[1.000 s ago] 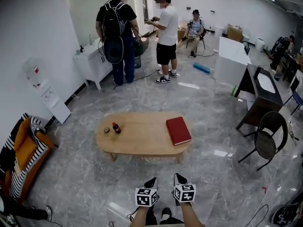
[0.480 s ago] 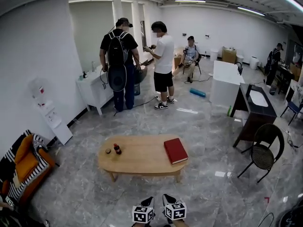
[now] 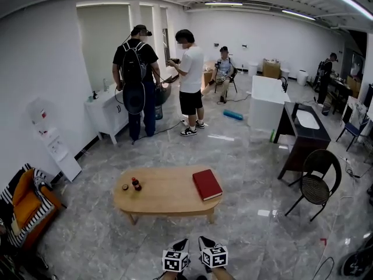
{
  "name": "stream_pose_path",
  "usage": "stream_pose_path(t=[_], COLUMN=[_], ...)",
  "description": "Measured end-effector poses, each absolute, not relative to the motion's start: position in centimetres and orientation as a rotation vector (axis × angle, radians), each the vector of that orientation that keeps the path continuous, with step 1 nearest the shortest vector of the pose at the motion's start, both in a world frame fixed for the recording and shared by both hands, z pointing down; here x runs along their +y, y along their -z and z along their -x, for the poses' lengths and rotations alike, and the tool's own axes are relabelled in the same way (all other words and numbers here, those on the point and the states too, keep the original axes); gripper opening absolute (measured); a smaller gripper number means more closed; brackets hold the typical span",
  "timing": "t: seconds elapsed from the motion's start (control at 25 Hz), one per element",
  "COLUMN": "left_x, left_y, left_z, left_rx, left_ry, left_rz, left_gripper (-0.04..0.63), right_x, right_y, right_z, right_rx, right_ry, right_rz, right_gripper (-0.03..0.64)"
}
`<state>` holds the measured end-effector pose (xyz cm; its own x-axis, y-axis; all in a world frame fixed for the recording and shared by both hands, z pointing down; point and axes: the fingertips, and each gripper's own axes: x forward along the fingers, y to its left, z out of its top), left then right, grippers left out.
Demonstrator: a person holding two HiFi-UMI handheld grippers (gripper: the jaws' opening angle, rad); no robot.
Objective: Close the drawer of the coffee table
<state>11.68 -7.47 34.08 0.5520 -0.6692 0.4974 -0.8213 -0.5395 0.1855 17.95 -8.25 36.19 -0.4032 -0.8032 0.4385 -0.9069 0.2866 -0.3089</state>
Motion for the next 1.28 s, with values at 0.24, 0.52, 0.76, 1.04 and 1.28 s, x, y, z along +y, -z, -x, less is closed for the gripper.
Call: stream_pose_path(t=[0.24,0.52,0.76,1.04,1.28], left_x=[-6.7,-7.1,-6.6,-6.1,-6.7], left_y=[-34.8,-34.6,-35.0,-35.4,-35.4], left_z=[-12.2,-11.6,-11.5,-11.5,-11.2], left_rx=[-1.224,-1.246,-1.253,-1.246,-1.273], left_ry=[-0.511,-0.487,-0.483,-0.479,-0.463], left_rz=[-2.373,-2.344,-2.322,-2.308,-2.288], left_gripper=[0.009,0.009,0.009,0.009,0.009], right_x=[-7.8,-7.9,-7.6,-7.3,-7.7], right_y=[-37.2,-37.1,-37.1,-36.9,-36.6], right_z=[-20.1,-19.6,-19.5,-19.6,-19.4], right_rx=[-2.322,-2.332,-2.342,-2.34,-2.339], right_ry=[-0.83,-0.805,-0.795,-0.792,-0.783], right_rz=[-1.621,-1.596,-1.579,-1.581,-1.585], right_gripper=[0.015,0.015,0.015,0.015,0.015])
